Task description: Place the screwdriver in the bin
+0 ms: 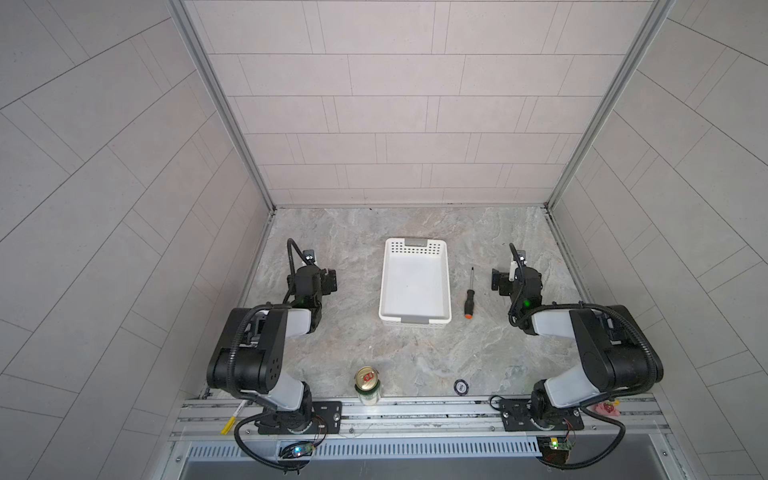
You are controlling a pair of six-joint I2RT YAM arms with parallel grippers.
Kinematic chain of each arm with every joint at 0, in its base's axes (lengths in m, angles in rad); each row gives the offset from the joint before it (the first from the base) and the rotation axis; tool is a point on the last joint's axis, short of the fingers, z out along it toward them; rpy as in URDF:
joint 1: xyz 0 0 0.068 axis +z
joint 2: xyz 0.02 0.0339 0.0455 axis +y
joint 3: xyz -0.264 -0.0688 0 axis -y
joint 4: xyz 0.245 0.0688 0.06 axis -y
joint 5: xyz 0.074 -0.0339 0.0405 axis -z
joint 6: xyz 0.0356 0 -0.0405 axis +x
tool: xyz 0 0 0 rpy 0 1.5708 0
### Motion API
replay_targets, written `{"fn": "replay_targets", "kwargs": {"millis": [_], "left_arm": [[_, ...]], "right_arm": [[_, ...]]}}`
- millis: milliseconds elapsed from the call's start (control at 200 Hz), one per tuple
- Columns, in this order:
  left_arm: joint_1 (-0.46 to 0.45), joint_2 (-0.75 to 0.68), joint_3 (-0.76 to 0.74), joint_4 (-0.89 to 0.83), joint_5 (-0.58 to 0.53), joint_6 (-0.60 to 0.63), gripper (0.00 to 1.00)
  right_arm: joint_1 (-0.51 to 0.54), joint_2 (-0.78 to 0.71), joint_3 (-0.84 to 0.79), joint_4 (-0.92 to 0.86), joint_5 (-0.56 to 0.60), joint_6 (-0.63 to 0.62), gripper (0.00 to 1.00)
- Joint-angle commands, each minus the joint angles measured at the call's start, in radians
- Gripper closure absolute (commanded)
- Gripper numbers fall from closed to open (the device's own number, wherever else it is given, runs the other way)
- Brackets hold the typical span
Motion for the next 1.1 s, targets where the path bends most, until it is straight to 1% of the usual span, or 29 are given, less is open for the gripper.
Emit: {"fn": "replay_targets", "kwargs": {"millis": [0, 180, 1096], "left_arm": [[0.002, -0.016, 0.003, 0.005, -0.002, 0.000, 0.00], [0.001, -0.010, 0.010, 0.005, 0.016, 0.000, 0.00], [-0.001, 0.002, 0.024, -0.011, 0.013, -0.002, 0.00]], "right_arm": [[0.002, -0.010, 0.012, -0.015, -0.002, -0.012, 0.00], [0.002, -0.011, 0.012, -0.013, -0.002, -0.012, 0.00], [0.004, -0.011, 0.011, -0.013, 0.000, -0.012, 0.00]]}}
